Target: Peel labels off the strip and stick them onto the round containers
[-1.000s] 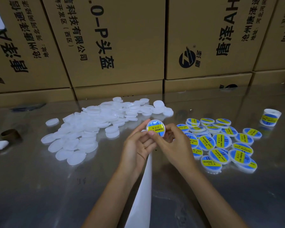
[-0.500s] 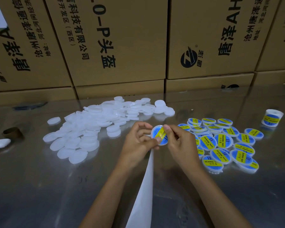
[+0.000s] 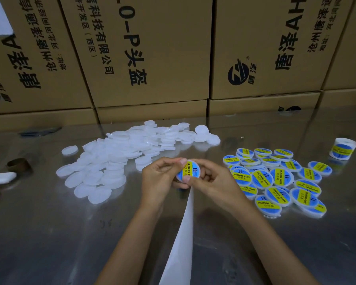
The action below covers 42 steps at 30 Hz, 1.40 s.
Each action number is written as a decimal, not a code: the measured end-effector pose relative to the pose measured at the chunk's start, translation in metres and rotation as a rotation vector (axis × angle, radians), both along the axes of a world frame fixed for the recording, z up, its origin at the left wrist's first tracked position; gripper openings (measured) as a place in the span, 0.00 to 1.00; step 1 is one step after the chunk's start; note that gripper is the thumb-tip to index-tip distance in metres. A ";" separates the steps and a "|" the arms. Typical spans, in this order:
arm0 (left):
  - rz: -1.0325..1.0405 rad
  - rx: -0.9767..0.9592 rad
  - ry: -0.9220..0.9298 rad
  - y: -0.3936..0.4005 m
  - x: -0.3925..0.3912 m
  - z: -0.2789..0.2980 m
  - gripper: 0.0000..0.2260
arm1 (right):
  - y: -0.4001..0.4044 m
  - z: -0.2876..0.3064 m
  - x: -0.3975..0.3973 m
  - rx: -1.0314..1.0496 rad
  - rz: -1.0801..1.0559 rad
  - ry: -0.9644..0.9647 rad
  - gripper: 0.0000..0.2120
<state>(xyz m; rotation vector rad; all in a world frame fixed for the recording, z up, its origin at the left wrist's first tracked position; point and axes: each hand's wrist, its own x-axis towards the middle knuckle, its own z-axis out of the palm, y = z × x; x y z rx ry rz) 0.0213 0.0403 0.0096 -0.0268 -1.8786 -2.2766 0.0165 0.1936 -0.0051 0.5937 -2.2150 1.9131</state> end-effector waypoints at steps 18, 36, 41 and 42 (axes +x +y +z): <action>-0.271 -0.101 0.054 -0.001 0.003 0.002 0.17 | 0.000 -0.003 0.001 -0.117 -0.265 0.091 0.08; -0.101 -0.056 0.032 0.003 0.003 0.002 0.07 | -0.002 -0.004 0.000 -0.150 -0.035 -0.005 0.14; -0.213 -0.103 0.051 -0.001 0.002 0.001 0.08 | -0.001 0.000 0.001 -0.097 -0.009 0.014 0.10; -0.256 -0.111 0.053 -0.002 0.002 0.001 0.12 | 0.000 -0.001 0.001 -0.080 -0.011 0.009 0.10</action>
